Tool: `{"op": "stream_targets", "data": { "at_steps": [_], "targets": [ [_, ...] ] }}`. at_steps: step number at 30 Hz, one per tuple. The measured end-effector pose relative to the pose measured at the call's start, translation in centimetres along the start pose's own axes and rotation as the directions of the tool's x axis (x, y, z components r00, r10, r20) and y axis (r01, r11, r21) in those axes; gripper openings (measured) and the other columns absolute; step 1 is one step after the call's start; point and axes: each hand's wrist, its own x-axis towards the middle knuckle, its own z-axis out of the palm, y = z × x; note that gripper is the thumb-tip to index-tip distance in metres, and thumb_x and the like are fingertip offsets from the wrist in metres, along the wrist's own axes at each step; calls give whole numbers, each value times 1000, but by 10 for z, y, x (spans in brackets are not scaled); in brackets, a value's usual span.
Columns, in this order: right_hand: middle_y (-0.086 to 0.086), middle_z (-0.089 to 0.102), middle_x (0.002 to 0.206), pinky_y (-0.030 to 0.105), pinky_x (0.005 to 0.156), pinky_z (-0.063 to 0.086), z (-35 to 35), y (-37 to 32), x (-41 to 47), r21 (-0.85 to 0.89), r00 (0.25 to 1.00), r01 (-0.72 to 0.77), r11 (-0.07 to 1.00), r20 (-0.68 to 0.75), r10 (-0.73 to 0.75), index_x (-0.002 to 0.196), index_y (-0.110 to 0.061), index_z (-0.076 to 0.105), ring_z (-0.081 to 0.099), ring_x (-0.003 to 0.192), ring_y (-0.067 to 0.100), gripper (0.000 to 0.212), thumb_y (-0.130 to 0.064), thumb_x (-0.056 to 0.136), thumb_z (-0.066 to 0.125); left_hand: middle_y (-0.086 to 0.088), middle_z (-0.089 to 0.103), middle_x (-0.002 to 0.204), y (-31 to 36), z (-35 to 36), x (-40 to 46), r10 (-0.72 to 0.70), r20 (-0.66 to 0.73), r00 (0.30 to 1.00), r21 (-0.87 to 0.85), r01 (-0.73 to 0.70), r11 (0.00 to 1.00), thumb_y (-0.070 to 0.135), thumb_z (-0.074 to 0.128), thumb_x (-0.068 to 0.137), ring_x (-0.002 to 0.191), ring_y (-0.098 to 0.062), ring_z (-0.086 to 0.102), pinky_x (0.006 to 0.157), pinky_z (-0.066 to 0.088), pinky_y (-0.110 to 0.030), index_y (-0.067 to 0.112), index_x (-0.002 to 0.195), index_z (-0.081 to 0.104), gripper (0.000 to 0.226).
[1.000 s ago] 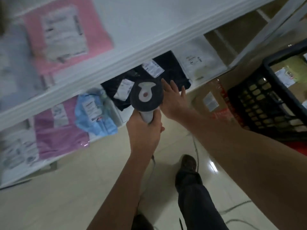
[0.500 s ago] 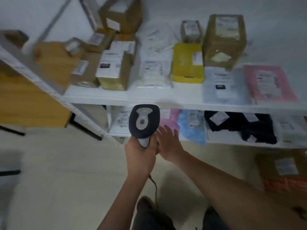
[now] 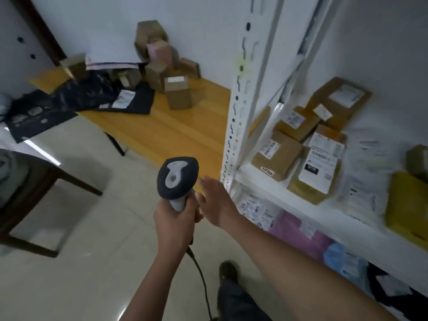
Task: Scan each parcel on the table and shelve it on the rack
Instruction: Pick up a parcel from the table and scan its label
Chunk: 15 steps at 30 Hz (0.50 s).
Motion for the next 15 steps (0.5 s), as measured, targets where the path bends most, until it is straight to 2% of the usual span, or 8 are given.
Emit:
{"op": "stream_targets", "data": {
  "at_steps": [2,4,9,12,15],
  "targets": [
    [11,22,159,45,118,20,-6,-14,30,7,999,47,999,13,-47,154,-21,19,17,146,30,52,-32,104,29,-11,68,57,8,-9,29,-15,-45,999,-11,15,1000,25,59,96,49,-12,67,46,48,-19,-3,71,64,38],
    [10,18,160,43,119,18,-12,-27,63,8,996,81,997,32,-81,155,-22,16,13,147,29,52,-33,105,28,-9,68,57,20,-18,62,-12,-96,995,-26,10,1000,27,58,97,50,-11,67,49,49,-20,-1,72,65,38],
    [11,24,158,42,117,23,-25,-61,144,-8,987,150,989,55,-149,154,-17,19,20,144,30,53,-34,105,29,-9,68,58,56,-45,136,20,-197,980,-73,-34,997,30,58,96,53,-13,69,51,53,-21,-2,75,64,38],
    [10,25,157,40,117,23,-32,-78,191,-19,989,138,990,58,-137,154,-17,20,21,144,28,53,-33,105,30,-10,66,58,72,-59,181,50,-197,979,-76,-66,995,27,59,96,54,-16,69,54,56,-29,-2,74,62,36],
    [9,24,158,39,117,24,-34,-95,239,-25,993,113,993,44,-112,154,-16,20,21,144,28,53,-33,105,30,-11,66,57,77,-72,232,72,-169,983,-79,-86,993,26,59,96,53,-18,68,55,57,-29,-2,73,62,36]
  ]
}}
